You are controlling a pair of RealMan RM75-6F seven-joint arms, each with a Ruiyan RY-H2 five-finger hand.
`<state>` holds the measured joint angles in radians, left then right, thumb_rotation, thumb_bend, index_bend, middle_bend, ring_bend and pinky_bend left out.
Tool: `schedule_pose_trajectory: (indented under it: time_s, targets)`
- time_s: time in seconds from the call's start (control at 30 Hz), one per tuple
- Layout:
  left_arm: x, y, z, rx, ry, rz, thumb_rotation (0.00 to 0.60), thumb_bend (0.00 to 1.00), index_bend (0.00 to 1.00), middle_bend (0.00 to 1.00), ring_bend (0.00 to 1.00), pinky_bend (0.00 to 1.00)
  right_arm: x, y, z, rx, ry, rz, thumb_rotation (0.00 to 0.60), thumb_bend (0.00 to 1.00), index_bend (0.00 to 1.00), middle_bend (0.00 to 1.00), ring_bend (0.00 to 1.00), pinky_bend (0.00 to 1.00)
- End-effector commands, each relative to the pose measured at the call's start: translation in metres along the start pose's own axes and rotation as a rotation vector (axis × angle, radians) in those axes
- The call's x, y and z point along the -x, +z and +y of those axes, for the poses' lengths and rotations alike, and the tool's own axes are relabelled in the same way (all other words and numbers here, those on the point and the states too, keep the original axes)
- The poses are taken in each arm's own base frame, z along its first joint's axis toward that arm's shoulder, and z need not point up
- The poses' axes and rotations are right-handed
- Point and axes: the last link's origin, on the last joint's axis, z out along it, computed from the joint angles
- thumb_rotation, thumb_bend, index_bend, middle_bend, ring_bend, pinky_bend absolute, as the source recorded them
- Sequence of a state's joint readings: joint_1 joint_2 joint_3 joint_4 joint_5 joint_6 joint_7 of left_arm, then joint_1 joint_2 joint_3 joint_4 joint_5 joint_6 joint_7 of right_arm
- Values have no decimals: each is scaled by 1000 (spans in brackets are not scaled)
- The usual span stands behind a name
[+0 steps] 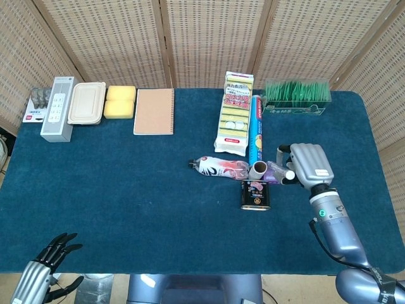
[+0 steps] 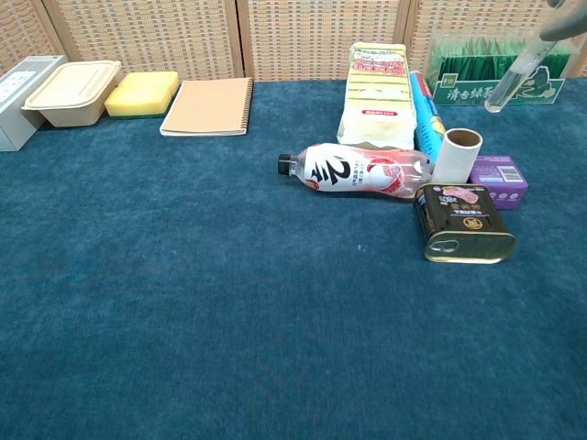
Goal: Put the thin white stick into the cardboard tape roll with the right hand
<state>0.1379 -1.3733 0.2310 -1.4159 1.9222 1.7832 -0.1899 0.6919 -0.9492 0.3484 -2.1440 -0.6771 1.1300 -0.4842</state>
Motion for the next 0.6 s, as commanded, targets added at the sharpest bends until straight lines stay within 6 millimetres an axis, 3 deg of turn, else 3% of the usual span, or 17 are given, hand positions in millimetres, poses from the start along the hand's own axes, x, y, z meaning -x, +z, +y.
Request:
schedule_pose_trajectory:
  time_s: [0.03,0.33,0.6]
  targets:
    - [0,0,0,0,-1,0,600,181,235,146,105,269,-4,7,-4,3,-16,-23,600,444,792,1000,1000,991]
    - [0,-1,0,0,-3,3,600,181,235,146,105,269,-12,13,-21,-12,-55,-51,600,443,792,1000,1000,991]
    - [-1,-1,-2,-6,-6,7,600,181,235,146,104,269,-7,15,-31,-16,-76,-76,600,444,792,1000,1000,989]
